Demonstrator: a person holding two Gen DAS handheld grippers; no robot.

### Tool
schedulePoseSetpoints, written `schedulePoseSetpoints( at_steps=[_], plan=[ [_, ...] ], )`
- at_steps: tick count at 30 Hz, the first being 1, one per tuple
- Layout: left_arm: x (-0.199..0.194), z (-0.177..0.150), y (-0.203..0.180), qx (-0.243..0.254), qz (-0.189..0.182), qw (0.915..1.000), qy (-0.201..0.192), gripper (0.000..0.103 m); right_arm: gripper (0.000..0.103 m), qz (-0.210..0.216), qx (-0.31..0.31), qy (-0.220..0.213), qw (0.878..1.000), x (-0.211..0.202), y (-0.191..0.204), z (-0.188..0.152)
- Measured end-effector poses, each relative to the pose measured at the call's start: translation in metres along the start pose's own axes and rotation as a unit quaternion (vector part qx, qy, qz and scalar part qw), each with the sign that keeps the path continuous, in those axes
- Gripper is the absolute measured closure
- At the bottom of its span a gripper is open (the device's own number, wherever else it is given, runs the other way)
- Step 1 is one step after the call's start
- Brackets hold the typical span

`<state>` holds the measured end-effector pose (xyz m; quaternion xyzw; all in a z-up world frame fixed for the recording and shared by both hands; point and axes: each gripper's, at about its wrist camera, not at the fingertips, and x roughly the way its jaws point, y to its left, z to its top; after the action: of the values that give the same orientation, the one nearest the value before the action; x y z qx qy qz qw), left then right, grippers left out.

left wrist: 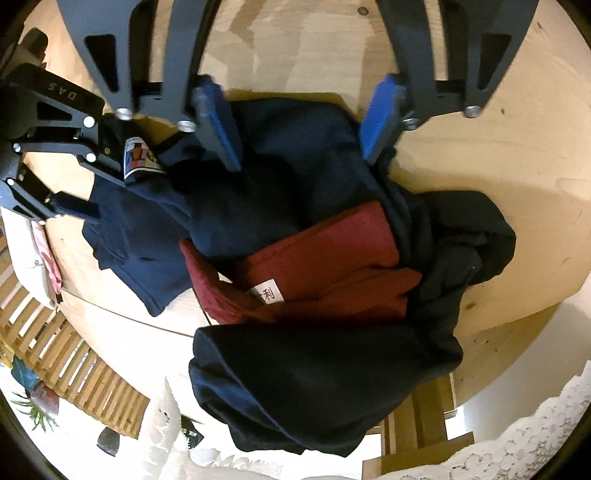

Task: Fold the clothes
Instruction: 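Move both tools toward the navy garment on the clothing pile, then close the right tool on the navy garment edge while the left tool grasps another edge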

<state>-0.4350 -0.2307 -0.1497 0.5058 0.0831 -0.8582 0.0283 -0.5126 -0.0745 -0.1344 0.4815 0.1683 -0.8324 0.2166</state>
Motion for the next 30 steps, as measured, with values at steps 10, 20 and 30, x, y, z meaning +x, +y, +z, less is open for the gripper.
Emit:
schedulePoseSetpoints(
  at_steps=[10, 20, 30],
  plan=[
    [-0.027, -0.035, 0.021, -0.009, -0.033, 0.9994, 0.006, 0.090, 0.091, 0.077, -0.009, 0.026, 0.997, -0.028, 0.023, -0.021],
    [-0.081, -0.112, 0.022, 0.032, -0.042, 0.9978, 0.040, 0.103, 0.092, 0.109, -0.060, 0.048, 0.991, -0.077, 0.023, -0.096],
    [-0.118, -0.074, -0.011, -0.029, -0.046, 0.9984, -0.018, 0.027, 0.092, 0.094, -0.050, 0.028, 0.994, -0.112, 0.022, -0.108]
  ],
)
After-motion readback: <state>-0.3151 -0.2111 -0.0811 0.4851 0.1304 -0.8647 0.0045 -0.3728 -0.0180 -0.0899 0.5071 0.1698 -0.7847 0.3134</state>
